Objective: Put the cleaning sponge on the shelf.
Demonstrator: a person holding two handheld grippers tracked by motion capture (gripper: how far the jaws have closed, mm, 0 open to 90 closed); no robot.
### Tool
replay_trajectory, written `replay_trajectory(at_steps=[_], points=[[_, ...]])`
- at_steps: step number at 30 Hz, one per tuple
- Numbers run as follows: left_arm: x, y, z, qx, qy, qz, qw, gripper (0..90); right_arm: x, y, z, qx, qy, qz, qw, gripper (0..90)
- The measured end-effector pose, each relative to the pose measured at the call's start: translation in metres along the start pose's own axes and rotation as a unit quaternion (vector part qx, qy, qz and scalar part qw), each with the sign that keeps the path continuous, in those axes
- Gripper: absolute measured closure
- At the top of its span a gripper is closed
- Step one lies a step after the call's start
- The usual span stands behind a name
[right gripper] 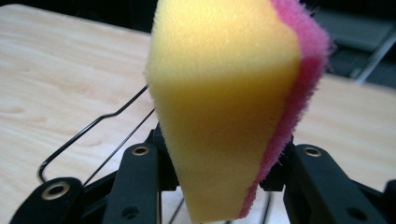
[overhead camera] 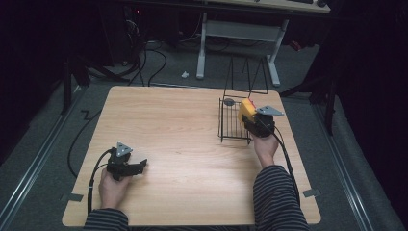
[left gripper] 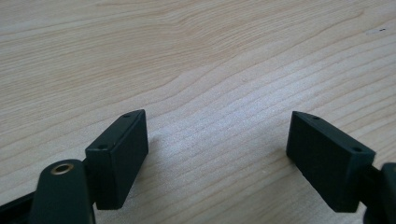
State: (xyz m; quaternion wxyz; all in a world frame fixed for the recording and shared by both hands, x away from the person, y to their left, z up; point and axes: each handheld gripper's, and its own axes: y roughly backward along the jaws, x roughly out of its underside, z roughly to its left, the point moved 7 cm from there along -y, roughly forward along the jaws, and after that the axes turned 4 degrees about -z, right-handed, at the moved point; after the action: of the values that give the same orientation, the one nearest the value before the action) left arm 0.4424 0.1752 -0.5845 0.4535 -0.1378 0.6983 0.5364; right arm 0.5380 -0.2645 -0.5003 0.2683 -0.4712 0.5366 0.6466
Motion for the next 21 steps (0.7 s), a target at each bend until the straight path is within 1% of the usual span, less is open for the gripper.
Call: replay_trajectory(at_steps=[2,5,8,10,12,13,16,18,21], points=[[0.000,0.000,0.000,0.000,0.000,0.000,1.0000,21.3,-0.002,-0.003,0.003,-0.006,0.001,0.002,1.0000,60.7],[0.000,0.000,0.000,0.000,0.000,0.000,1.0000,21.3,-0.006,-0.007,0.007,-0.014,-0.006,0.004,0.9999,60.8],[0.000,0.000,0.000,0.000,0.000,0.000,1.0000,21.3,-0.008,-0.015,0.009,-0.015,-0.003,0.015,0.9998,60.7],[0.000,0.000,0.000,0.000,0.000,0.000,1.0000,21.3,-0.009,-0.019,0.009,-0.020,-0.012,0.017,0.9996,60.6],[0.000,0.000,0.000,0.000,0.000,0.000,1.0000,21.3,-0.010,-0.023,0.009,-0.019,-0.019,0.017,0.9995,60.6],[0.000,0.000,0.000,0.000,0.000,0.000,1.0000,21.2,-0.010,-0.027,0.009,-0.021,-0.021,0.021,0.9993,60.6],[0.000,0.000,0.000,0.000,0.000,0.000,1.0000,21.2,-0.008,-0.031,0.010,-0.022,-0.018,0.027,0.9992,60.5],[0.000,0.000,0.000,0.000,0.000,0.000,1.0000,21.2,-0.007,-0.036,0.011,-0.021,-0.011,0.034,0.9991,60.4],[0.000,0.000,0.000,0.000,0.000,0.000,1.0000,21.2,-0.006,-0.041,0.013,-0.027,-0.012,0.040,0.9988,60.2]])
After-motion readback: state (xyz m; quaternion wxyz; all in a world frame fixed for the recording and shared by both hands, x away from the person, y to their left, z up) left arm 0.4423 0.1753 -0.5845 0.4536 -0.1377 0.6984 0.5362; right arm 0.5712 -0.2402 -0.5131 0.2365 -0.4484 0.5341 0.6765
